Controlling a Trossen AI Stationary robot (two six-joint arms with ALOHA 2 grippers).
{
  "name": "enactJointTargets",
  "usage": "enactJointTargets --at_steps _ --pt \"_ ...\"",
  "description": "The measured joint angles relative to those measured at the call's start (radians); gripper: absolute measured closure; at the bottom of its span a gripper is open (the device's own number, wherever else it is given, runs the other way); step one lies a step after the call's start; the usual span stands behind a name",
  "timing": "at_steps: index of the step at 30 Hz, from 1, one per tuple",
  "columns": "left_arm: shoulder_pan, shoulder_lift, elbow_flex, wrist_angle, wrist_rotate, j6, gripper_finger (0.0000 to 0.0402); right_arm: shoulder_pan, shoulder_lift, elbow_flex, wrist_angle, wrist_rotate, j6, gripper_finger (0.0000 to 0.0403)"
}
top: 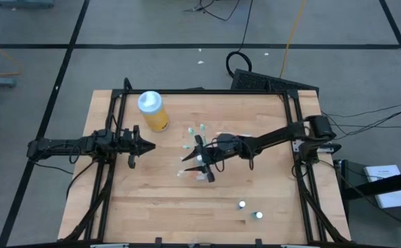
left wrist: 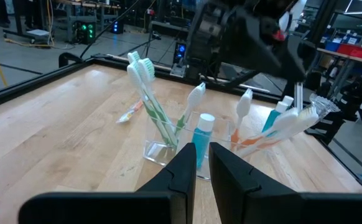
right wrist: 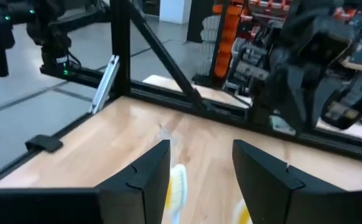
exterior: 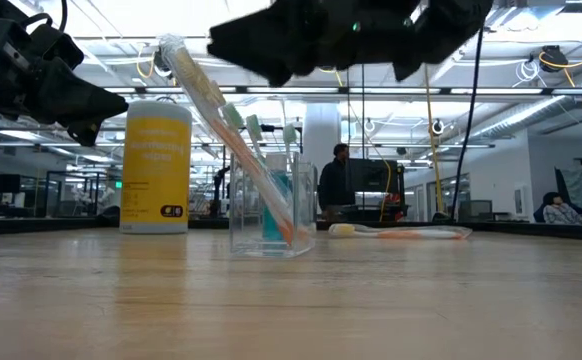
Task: Pick & Place toothbrushing station
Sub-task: Put the orange toothbrush into the transparent organizer
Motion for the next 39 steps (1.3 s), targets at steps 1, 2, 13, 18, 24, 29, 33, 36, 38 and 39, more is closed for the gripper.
enactJointTargets --at_steps 1,2,13,18,24,29,33,36,38,39 --pt "0.000 0.000 0.000 0.000 0.000 0.000 0.0353 -0.001 -0.021 0.000 -0.030 0.000 -0.009 0.0238" --pt "0.000 0.000 0.000 0.001 0.000 0.000 0.0353 -0.001 -0.046 0.000 -0.070 0.001 -0.019 0.0238" --pt "0.000 0.000 0.000 0.000 0.000 0.000 0.0353 -0.007 -0.307 0.002 -0.607 0.309 -0.173 0.0242" --pt "0.000 0.000 0.000 0.000 0.000 0.000 0.0353 -0.007 -0.388 0.002 -0.793 0.458 -0.154 0.0243" --pt "0.000 0.000 0.000 0.000 0.000 0.000 0.0353 -0.007 -0.455 0.001 -0.930 0.606 -0.068 0.0243" --pt "0.000 0.000 0.000 0.000 0.000 0.000 0.0353 -0.007 -0.504 -0.035 -0.933 0.601 -0.038 0.0243" --pt "0.000 0.000 0.000 0.000 0.000 0.000 0.0353 -0.005 -0.567 -0.176 -0.788 0.597 -0.006 0.0243" --pt "0.000 0.000 0.000 0.000 0.000 0.000 0.0353 -0.006 -0.627 -0.303 -0.656 0.597 0.009 0.0243" --pt "0.000 0.000 0.000 0.001 0.000 0.000 0.0353 -0.006 -0.669 -0.381 -0.568 0.597 0.017 0.0243" --pt "0.000 0.000 0.000 0.000 0.000 0.000 0.0353 -0.006 -0.690 -0.418 -0.530 0.597 0.017 0.0243"
